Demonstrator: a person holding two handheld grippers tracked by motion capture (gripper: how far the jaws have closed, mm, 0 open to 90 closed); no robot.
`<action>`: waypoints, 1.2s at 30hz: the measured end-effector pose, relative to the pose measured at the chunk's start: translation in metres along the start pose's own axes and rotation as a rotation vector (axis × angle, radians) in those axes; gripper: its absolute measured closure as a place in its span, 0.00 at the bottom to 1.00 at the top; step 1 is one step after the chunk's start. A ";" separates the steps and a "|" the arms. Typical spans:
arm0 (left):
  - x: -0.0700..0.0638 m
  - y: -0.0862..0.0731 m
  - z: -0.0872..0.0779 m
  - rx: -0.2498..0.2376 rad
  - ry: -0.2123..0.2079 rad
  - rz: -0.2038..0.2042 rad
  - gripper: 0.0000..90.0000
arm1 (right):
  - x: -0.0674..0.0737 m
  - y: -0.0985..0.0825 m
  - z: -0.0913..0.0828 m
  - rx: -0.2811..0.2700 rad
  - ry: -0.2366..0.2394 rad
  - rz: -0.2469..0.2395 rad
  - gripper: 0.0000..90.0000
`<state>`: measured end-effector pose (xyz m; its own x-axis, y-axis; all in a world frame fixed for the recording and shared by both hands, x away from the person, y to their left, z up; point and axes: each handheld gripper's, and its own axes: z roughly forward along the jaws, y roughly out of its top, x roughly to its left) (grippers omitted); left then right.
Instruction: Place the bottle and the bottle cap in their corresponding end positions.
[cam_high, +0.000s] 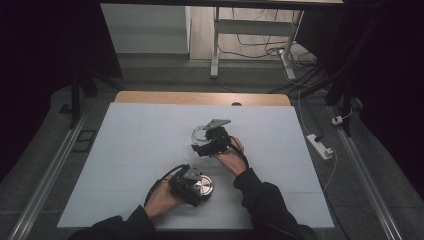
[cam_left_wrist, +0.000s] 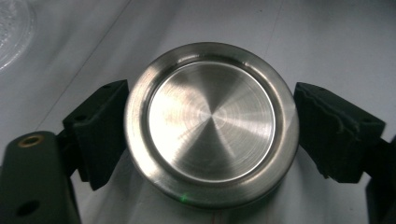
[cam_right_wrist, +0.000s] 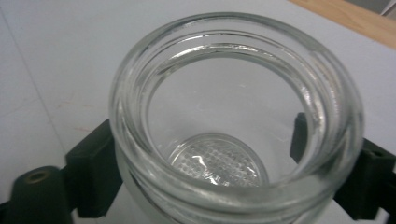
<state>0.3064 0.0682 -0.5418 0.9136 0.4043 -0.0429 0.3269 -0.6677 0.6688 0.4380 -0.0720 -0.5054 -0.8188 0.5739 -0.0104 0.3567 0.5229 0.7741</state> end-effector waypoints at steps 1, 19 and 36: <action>0.000 0.000 0.000 -0.001 -0.002 -0.001 0.12 | 0.000 0.000 0.001 0.010 -0.001 0.002 0.07; 0.010 -0.002 -0.024 -0.103 -0.082 -0.139 0.03 | 0.000 0.005 -0.017 -0.014 0.025 0.007 0.00; 0.013 -0.015 -0.056 -0.163 -0.057 -0.169 0.00 | 0.004 0.006 -0.037 -0.028 -0.004 -0.032 0.00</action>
<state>0.2996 0.1185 -0.5109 0.8628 0.4630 -0.2028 0.4372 -0.4822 0.7592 0.4205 -0.0898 -0.4773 -0.8278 0.5597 -0.0383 0.3173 0.5234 0.7908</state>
